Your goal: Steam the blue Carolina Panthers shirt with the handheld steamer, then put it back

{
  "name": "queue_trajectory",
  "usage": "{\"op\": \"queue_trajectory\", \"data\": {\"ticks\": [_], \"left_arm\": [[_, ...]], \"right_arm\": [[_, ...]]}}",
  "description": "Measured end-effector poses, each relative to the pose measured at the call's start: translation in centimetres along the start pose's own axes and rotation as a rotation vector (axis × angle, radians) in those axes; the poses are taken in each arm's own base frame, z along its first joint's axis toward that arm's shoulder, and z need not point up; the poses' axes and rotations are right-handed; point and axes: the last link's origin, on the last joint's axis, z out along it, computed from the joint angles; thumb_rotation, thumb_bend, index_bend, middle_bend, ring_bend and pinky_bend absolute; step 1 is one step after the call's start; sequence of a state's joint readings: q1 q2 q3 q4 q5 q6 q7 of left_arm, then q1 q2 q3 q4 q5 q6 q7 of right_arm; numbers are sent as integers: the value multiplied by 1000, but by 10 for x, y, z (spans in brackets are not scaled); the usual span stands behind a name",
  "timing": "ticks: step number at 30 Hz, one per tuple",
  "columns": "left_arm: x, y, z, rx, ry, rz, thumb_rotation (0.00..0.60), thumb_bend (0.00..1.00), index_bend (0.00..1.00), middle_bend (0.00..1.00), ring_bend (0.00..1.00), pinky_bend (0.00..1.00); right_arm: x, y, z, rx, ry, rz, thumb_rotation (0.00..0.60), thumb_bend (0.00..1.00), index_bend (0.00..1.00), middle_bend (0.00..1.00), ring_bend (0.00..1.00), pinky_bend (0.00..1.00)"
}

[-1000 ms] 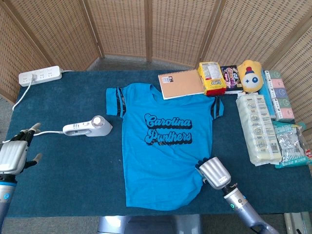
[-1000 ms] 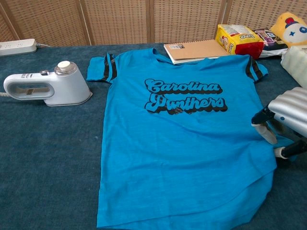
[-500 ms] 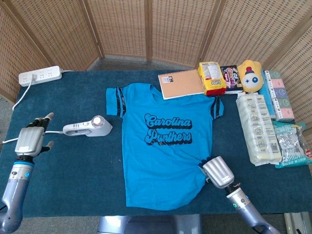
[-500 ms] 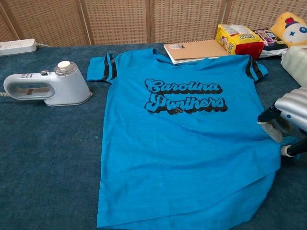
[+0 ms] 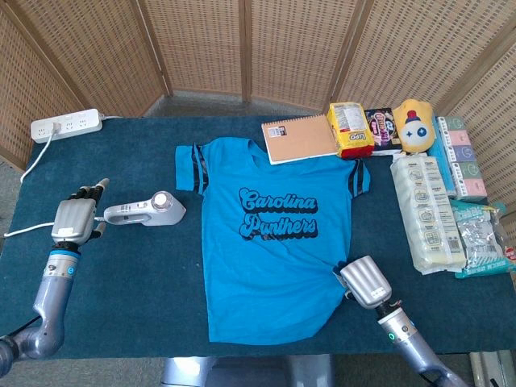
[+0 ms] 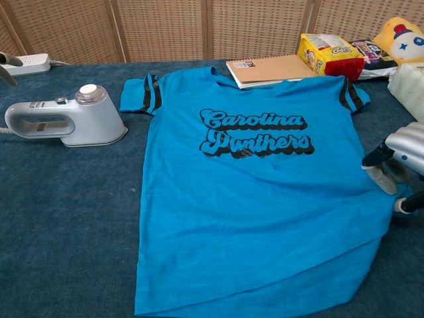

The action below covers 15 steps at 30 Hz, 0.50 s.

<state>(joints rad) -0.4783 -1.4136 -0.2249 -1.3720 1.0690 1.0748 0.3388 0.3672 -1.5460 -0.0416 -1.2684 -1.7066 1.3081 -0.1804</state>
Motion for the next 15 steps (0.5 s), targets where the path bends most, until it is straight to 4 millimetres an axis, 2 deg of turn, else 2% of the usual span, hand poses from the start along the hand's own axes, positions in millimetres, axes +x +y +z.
{"op": "queue_trajectory", "data": {"ticks": [7,15], "left_arm": [[-13,15,18,-15,-20,-14,592,296,60,231,181,322],[-18,26,33,-20,-40,-60,593,298,60,232,181,322]], "right_arm": [[0,4,-1,-8,-7,-1,600,356,755,686,685,781],[0,8,-3,-19,-10,-6,600,356,756,686,687,781]]}}
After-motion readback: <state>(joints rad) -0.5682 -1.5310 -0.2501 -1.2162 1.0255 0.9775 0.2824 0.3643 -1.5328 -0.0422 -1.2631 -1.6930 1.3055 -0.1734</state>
